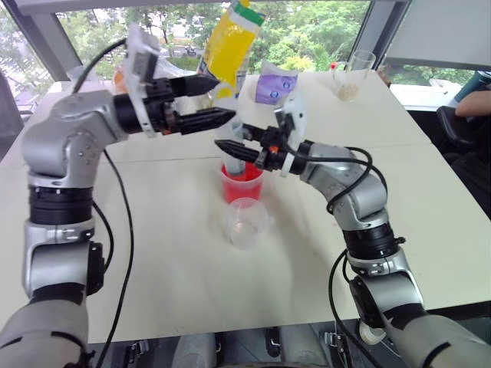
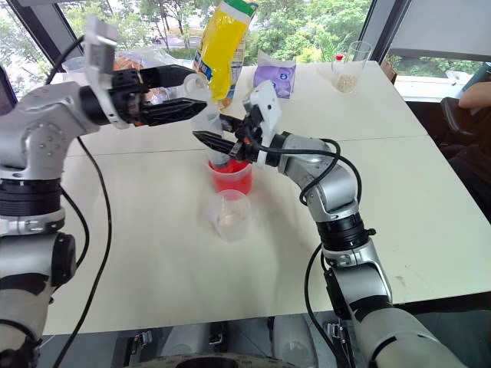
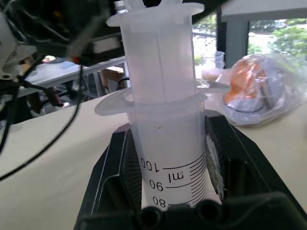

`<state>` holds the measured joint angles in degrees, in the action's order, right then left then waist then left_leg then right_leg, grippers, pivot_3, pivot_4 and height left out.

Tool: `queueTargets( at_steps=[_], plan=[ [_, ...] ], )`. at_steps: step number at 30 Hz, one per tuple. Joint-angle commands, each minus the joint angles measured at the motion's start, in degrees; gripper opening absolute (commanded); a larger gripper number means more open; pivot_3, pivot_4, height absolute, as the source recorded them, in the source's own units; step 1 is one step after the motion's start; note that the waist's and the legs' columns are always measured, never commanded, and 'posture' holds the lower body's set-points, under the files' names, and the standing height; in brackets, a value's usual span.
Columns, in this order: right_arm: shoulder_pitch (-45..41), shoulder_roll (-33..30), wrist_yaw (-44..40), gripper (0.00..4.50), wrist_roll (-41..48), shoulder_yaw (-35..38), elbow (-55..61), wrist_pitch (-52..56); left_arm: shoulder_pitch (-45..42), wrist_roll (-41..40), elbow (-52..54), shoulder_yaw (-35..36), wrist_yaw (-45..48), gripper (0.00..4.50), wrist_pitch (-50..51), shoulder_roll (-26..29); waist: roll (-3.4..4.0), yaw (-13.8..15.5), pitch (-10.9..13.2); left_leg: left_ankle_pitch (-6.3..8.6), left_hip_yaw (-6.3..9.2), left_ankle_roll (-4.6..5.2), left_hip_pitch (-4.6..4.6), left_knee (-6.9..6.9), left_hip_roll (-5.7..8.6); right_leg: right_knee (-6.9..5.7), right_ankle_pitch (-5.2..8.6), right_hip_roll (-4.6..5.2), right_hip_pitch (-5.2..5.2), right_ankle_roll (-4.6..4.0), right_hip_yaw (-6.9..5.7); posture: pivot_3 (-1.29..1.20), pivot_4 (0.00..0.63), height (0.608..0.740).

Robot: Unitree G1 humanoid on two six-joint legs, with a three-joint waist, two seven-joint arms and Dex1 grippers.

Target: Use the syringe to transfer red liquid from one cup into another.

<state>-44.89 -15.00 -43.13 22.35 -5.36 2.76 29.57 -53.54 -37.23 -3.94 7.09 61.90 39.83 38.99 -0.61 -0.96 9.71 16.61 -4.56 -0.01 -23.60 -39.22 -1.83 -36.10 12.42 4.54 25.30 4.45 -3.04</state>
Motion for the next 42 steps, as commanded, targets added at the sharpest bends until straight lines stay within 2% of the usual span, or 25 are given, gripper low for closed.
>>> queueTargets(
  at_steps=[1,8,14,17,19,22,28,36,42],
  plan=[
    [-2.29,-0.32,0.37,1.42,1.43,2.01,2.61,-0.70,-0.36,-1.83,1.82,2.93,-0.40,4.48,0.45,1.43,0.00,0.11,0.00,0.00,0.00,0.00,0.01,0.00,0.00,0.00,0.00,0.00,-0.01,0.00,0.00,0.00,0.150,0.740],
    [-4.10,-2.00,1.68,1.42,5.13,5.51,6.34,3.31,-0.54,-3.42,1.46,4.57,-1.37,4.48,1.59,1.77,0.00,0.18,0.00,0.00,0.01,0.00,0.03,0.00,0.01,0.01,0.00,0.02,-0.06,0.00,0.00,0.00,0.150,0.740],
    [-6.87,-6.11,2.77,1.42,20.72,12.89,15.40,17.44,-2.31,-4.96,0.63,4.51,-0.42,4.48,2.57,1.48,-0.01,0.20,0.01,0.00,0.01,0.00,0.03,0.00,-0.01,0.01,0.00,0.01,-0.05,0.00,-0.01,0.00,0.150,0.740],
    [-5.57,-8.06,3.21,1.42,29.63,15.27,20.08,23.58,-3.89,-6.39,-0.11,4.58,0.30,4.48,3.40,1.19,-0.03,0.27,0.02,0.01,0.02,0.01,0.08,0.00,-0.01,0.02,0.00,0.02,-0.12,0.00,-0.01,0.00,0.150,0.740],
    [-3.56,-8.79,3.82,1.42,32.14,15.06,22.31,25.10,-4.92,-7.27,-0.56,4.53,0.75,4.48,3.93,0.93,-0.03,0.25,0.02,0.01,0.02,0.01,0.08,0.00,0.00,0.02,0.00,0.02,-0.14,0.00,-0.01,0.00,0.150,0.740],
    [1.95,-10.13,3.20,1.42,28.81,10.87,24.98,22.86,-5.78,-8.92,0.15,4.04,2.24,4.48,4.86,0.67,-0.05,0.22,0.01,0.01,0.02,0.02,0.12,0.00,0.01,0.03,0.00,0.02,-0.16,0.00,-0.01,0.00,0.150,0.740],
    [7.71,-11.15,1.55,1.42,23.35,5.90,24.97,17.10,-5.19,-12.83,3.57,3.62,3.26,4.48,9.32,0.97,-0.06,0.13,0.03,0.01,0.02,0.02,0.13,0.00,0.01,0.01,0.01,0.00,-0.15,0.00,0.00,0.00,0.150,0.740],
    [9.76,-11.67,0.05,1.42,20.19,3.53,24.16,13.36,-3.49,-18.06,9.59,2.97,4.33,4.48,15.18,1.16,-0.11,0.18,0.06,0.01,0.03,0.02,0.13,0.00,0.01,0.01,0.01,0.01,-0.16,0.01,0.01,0.00,0.150,0.740],
    [9.54,-11.46,-0.41,1.42,19.38,2.91,23.62,12.67,-2.56,-17.40,11.49,0.49,3.72,4.48,15.60,0.30,-0.12,0.25,0.06,0.01,0.03,0.02,0.14,0.00,0.01,0.02,0.01,0.01,-0.17,0.01,0.01,0.00,0.150,0.740]
  ],
)
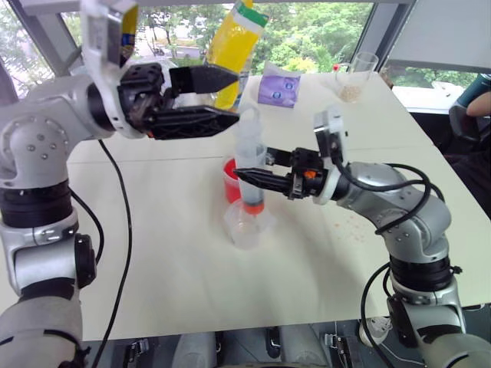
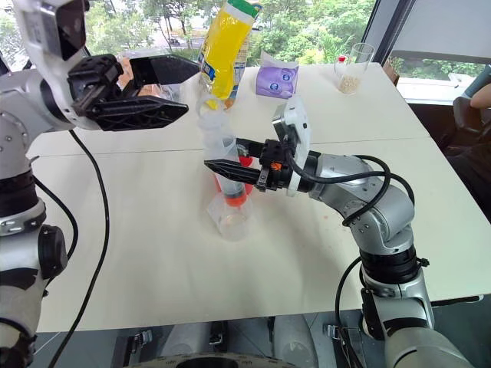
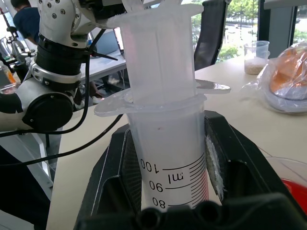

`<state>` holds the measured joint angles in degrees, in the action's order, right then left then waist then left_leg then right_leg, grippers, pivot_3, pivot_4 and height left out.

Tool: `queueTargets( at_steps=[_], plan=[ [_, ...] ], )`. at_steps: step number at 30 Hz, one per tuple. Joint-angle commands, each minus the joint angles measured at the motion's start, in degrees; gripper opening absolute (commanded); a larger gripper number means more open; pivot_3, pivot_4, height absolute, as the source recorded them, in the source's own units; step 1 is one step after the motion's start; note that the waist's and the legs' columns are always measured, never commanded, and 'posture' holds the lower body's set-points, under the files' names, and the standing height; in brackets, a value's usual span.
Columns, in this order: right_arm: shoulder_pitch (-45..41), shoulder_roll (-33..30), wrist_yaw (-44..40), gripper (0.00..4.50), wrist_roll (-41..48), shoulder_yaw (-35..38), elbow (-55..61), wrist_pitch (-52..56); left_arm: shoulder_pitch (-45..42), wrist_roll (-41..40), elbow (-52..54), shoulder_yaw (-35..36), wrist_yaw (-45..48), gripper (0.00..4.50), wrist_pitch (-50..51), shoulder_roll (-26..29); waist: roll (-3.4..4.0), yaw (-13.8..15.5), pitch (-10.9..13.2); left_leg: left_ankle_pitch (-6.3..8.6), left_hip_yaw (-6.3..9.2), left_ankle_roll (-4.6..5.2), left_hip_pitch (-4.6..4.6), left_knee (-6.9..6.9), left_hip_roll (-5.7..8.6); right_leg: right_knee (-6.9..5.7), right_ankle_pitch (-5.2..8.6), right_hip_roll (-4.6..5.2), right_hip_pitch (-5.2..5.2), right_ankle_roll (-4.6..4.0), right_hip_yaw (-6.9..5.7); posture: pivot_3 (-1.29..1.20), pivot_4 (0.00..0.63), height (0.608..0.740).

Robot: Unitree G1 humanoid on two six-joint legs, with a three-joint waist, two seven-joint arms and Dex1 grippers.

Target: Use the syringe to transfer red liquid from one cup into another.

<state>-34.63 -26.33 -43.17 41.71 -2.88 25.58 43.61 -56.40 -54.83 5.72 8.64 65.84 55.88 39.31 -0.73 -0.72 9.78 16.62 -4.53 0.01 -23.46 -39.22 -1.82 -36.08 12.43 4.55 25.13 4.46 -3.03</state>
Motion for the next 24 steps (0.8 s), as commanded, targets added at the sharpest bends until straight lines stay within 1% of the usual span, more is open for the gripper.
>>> queueTargets(
  at_steps=[1,5,8,9,10,11,13,15,24],
  plan=[
    [-0.83,-0.13,-0.37,1.42,-0.03,0.35,0.68,-1.45,0.49,0.51,1.89,-1.47,-0.21,4.48,-0.78,-0.09,0.00,-0.01,0.00,0.00,0.00,0.00,0.00,0.00,0.00,0.00,0.00,0.00,0.00,0.00,0.00,0.00,0.150,0.740],
    [-1.17,-0.16,-0.41,1.42,-0.11,0.25,0.47,-1.51,1.08,1.88,1.74,-2.91,-0.41,4.48,-2.06,-0.49,0.00,0.00,0.00,0.00,0.00,0.00,0.00,0.00,0.00,0.00,0.00,0.00,0.00,0.00,0.00,0.00,0.150,0.740],
    [-1.32,-0.22,-0.47,1.42,-0.20,0.27,0.31,-1.46,1.29,2.55,1.78,-3.47,-0.61,3.63,-2.71,-0.89,-0.01,0.00,0.01,0.00,0.00,0.00,0.00,0.00,0.00,0.01,0.00,0.00,0.00,0.00,0.00,0.00,0.150,0.740],
    [-1.34,-0.27,-0.49,1.42,-0.21,0.26,0.31,-1.41,1.22,2.50,1.81,-3.44,-0.82,3.08,-2.68,-1.10,-0.01,0.00,0.01,0.00,0.00,0.00,0.00,0.00,0.00,0.00,0.00,0.00,0.00,-0.01,0.00,0.00,0.150,0.740],
    [-1.33,-0.30,-0.49,1.42,-0.21,0.25,0.33,-1.37,1.17,2.39,1.83,-3.37,-0.99,2.69,-2.58,-1.26,-0.01,0.00,0.01,0.00,0.00,0.00,0.00,0.00,0.00,0.01,0.00,0.00,0.00,-0.01,0.00,0.00,0.150,0.740],
    [-1.31,-0.32,-0.47,1.42,-0.20,0.25,0.37,-1.33,1.15,2.31,1.87,-3.32,-1.10,2.06,-2.51,-1.37,-0.01,0.00,0.01,0.00,0.00,0.00,0.00,0.00,0.00,0.01,0.00,0.00,0.00,-0.01,0.00,0.00,0.150,0.740],
    [-1.25,-0.33,-0.44,1.42,-0.15,0.22,0.44,-1.21,1.20,2.23,1.97,-3.33,-1.20,1.14,-2.43,-1.43,-0.01,0.00,0.01,0.00,0.00,0.00,0.00,0.00,0.00,0.00,0.00,0.00,0.00,-0.01,0.00,0.00,0.150,0.740],
    [-1.22,-0.37,-0.47,1.42,-0.15,0.22,0.47,-1.17,1.27,2.29,2.12,-3.45,-1.20,0.05,-2.40,-1.40,-0.01,0.00,0.01,0.00,0.00,0.00,0.00,0.00,0.00,0.00,0.00,0.00,0.00,0.00,0.00,0.00,0.150,0.740],
    [-2.83,-0.21,-0.01,1.42,1.08,1.16,0.80,-0.41,3.40,3.38,3.91,-5.28,0.54,0.01,-2.86,-0.77,-0.01,0.00,0.01,0.00,0.00,0.00,0.00,0.00,0.00,0.01,0.00,0.00,0.00,-0.01,0.00,0.00,0.150,0.740]
  ],
)
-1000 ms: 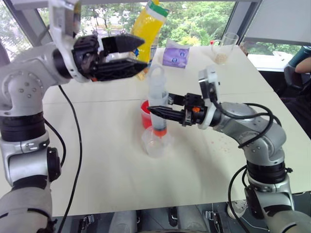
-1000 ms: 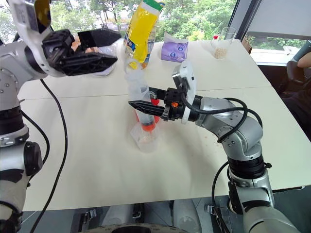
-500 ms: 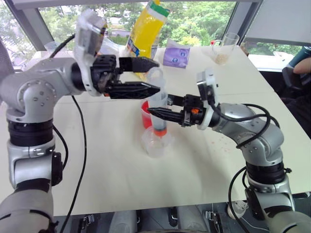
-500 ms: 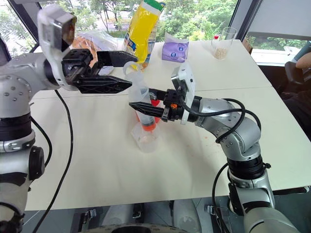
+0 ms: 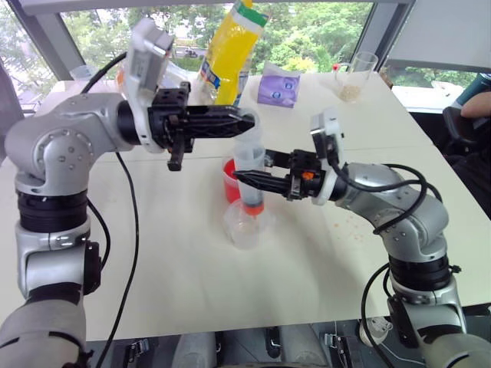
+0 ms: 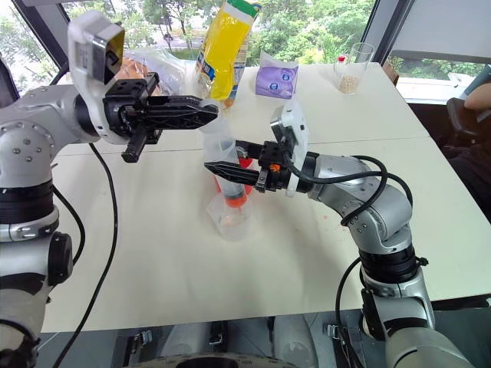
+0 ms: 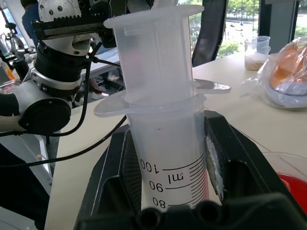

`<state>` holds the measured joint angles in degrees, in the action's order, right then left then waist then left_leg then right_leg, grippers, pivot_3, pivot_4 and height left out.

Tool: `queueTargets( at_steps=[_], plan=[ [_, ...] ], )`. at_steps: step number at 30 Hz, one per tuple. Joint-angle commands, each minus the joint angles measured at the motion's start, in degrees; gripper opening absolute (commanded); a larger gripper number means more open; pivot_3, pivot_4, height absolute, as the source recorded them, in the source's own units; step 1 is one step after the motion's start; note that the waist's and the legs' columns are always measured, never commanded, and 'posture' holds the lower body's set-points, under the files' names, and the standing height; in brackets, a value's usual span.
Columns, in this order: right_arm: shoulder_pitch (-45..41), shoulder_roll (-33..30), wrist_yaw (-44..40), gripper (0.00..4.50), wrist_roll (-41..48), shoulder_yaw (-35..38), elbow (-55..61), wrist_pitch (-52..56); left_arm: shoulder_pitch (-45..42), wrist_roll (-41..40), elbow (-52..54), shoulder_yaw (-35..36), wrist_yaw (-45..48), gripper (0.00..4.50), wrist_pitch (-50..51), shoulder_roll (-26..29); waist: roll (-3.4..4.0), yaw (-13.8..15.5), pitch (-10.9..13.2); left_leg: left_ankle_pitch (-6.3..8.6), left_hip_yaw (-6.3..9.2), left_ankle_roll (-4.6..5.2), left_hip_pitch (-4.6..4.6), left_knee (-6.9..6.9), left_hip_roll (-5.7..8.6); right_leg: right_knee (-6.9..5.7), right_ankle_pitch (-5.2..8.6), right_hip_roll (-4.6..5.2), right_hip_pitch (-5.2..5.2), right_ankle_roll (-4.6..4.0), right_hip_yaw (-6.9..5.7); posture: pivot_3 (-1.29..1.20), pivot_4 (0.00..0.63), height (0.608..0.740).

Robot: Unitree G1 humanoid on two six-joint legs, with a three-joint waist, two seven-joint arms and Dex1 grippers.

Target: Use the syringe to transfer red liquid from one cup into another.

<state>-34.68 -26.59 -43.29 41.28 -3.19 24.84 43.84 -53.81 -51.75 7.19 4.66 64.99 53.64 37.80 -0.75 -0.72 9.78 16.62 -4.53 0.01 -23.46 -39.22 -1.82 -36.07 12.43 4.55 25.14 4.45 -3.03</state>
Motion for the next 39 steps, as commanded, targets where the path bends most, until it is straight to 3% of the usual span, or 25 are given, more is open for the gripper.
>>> queueTargets(
  at_steps=[1,28,31,36,37,39],
  plan=[
    [-3.10,0.14,0.20,1.42,1.69,1.68,1.51,-0.50,1.22,0.43,2.61,-1.58,1.68,0.01,-0.77,0.85,0.00,-0.01,0.00,0.00,0.00,0.00,0.00,0.00,0.00,0.00,0.00,0.00,0.00,0.00,0.00,0.00,0.150,0.740],
    [-9.82,2.23,7.12,1.42,13.33,7.99,-0.10,6.21,6.15,4.96,2.78,-6.72,4.58,0.01,-4.63,1.37,0.00,0.03,0.00,0.00,0.00,0.01,0.00,0.00,0.00,0.00,0.00,0.00,0.00,0.00,0.00,0.00,0.150,0.740],
    [-8.74,2.27,7.17,1.42,13.25,7.30,0.05,6.45,4.43,4.37,1.05,-5.09,3.26,1.21,-3.89,0.74,0.00,0.09,0.00,0.00,0.00,0.01,0.00,0.00,0.00,0.01,0.00,0.00,0.00,0.00,0.00,0.00,0.150,0.740],
    [-6.43,2.89,7.51,1.42,14.05,5.95,0.61,8.03,1.89,3.63,-2.03,-1.27,0.76,3.86,-3.70,-0.12,0.00,0.04,0.00,0.00,0.01,0.01,0.00,0.00,0.00,0.01,0.00,0.00,0.00,0.00,0.00,0.00,0.150,0.740],
    [-6.00,3.06,7.68,1.42,14.13,5.75,0.60,8.22,1.41,3.83,-2.88,-0.28,0.07,4.26,-4.24,-0.11,-0.02,-0.02,0.01,0.00,0.01,0.01,0.00,0.00,0.00,0.00,0.00,0.00,0.00,0.00,0.00,0.00,0.150,0.740],
    [-5.28,3.29,7.74,1.42,14.18,5.32,0.34,8.36,0.32,3.63,-5.20,2.47,-1.06,4.43,-5.00,0.52,-0.03,-0.08,0.02,0.00,0.01,0.01,0.00,0.00,-0.01,0.00,0.00,-0.02,0.00,0.00,0.00,0.00,0.150,0.740]
  ],
)
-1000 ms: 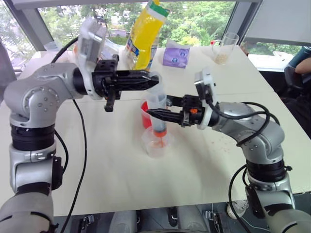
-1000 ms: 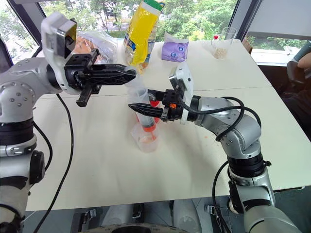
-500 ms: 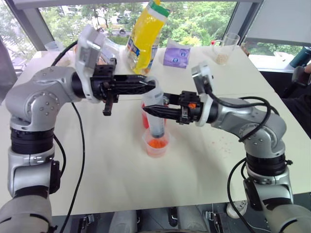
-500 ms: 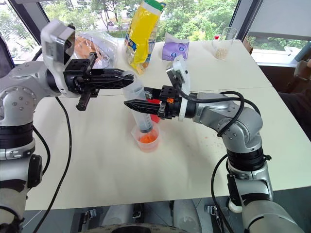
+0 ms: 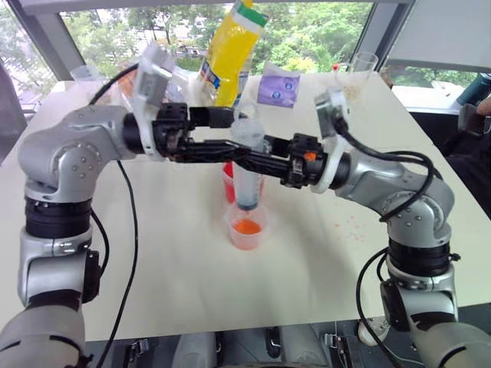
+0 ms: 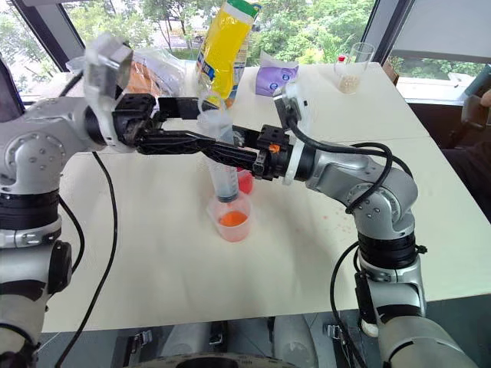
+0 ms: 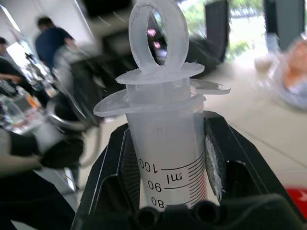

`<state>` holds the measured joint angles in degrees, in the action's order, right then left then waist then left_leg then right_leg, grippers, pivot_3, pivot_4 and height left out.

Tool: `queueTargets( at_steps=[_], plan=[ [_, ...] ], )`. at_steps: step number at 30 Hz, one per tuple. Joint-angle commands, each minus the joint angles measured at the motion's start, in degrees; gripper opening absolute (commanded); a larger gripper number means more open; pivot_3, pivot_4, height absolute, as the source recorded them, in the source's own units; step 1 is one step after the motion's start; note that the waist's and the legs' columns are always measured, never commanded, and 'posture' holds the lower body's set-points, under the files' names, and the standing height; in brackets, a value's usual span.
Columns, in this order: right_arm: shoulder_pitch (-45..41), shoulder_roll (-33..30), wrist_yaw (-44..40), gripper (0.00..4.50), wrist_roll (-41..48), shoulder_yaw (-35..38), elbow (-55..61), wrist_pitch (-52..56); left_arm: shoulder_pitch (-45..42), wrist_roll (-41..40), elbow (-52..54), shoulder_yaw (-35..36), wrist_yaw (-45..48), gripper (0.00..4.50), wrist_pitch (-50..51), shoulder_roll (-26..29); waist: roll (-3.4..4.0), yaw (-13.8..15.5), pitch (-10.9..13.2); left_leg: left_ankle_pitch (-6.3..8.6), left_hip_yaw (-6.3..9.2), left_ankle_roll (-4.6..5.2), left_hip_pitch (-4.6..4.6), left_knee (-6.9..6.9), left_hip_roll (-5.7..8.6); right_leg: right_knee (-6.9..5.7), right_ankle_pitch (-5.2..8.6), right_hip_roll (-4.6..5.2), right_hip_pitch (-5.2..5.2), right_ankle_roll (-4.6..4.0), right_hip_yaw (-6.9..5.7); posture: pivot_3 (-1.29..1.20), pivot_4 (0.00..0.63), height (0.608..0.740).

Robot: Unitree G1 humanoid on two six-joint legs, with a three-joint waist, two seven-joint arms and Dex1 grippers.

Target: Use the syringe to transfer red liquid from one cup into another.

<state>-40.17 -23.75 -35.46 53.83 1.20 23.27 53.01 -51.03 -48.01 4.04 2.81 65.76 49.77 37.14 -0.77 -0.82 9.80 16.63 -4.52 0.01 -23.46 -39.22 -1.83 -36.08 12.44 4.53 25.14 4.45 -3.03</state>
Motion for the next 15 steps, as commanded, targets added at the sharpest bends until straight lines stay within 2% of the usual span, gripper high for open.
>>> queueTargets(
  at_steps=[1,9,12,15],
  plan=[
    [0.54,0.44,-0.11,1.42,1.48,0.72,1.83,-0.89,-2.76,-0.20,-2.86,5.47,-2.22,4.43,-1.30,1.79,0.00,0.06,0.00,0.00,0.00,0.00,0.00,0.00,0.00,0.00,0.00,0.00,0.00,0.00,0.00,0.00,0.150,0.740],
    [0.22,-0.19,0.00,1.42,1.43,1.08,0.38,-1.13,0.49,-0.54,-3.71,11.15,-2.22,4.43,-1.37,8.49,0.01,-0.06,0.02,0.00,0.00,0.00,0.00,0.03,-0.03,0.00,0.00,-0.02,0.05,-0.01,0.00,0.00,0.150,0.740],
    [-3.23,0.06,3.13,1.42,3.46,3.41,-2.18,0.68,5.00,-1.32,-2.12,12.74,-0.69,4.43,-0.01,11.74,0.01,-0.05,0.01,0.00,-0.04,0.00,0.00,0.02,-0.02,0.00,0.00,0.06,0.03,0.00,0.02,0.00,0.150,0.740],
    [-9.71,-0.61,10.53,1.42,6.40,7.85,-8.63,5.89,10.29,-1.68,1.63,12.88,0.05,4.43,0.17,13.39,0.00,0.03,0.02,0.00,-0.04,0.00,0.00,0.02,-0.04,-0.01,0.00,0.07,0.04,-0.01,0.01,0.00,0.150,0.740]
  ],
)
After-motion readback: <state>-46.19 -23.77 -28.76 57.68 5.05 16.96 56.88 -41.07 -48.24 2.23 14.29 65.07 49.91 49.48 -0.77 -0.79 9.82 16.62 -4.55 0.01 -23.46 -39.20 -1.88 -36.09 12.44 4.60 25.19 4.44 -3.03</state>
